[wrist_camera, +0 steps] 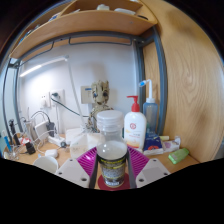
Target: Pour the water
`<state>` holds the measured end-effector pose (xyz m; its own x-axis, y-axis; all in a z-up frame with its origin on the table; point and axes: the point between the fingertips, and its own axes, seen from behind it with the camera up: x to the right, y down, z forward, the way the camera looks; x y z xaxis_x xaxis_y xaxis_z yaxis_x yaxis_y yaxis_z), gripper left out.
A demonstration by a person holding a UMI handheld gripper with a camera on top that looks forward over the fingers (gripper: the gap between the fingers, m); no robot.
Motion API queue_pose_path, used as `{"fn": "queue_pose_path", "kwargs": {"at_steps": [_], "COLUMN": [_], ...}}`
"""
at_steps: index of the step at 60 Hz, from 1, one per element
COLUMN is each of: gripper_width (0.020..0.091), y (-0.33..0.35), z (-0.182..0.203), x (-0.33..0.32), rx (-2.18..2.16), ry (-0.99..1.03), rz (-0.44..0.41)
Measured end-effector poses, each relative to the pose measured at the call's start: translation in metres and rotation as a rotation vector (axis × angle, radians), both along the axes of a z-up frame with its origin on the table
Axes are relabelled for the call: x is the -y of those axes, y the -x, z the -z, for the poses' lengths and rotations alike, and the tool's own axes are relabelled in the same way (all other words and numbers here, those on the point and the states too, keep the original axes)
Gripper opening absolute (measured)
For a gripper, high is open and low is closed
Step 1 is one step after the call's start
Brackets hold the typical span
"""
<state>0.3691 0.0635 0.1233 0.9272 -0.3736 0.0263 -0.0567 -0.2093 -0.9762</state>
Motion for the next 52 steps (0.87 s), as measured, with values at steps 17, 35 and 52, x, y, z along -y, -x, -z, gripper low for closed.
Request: {"fn": "queue_pose_path", "kwargs": {"at_steps": [17,35,52], "gripper_width": [0.0649,0.0649,0.0652], "y": [0.022,0.053,0.067], "z": [0.033,-0.025,-0.06], "x": [0.069,0.164,0.18], "rx": [-0.079,-0.119,-0.114], "ry": [0.203,0.357,0.338], "rz": [-0.019,-0.089,-0.121]}}
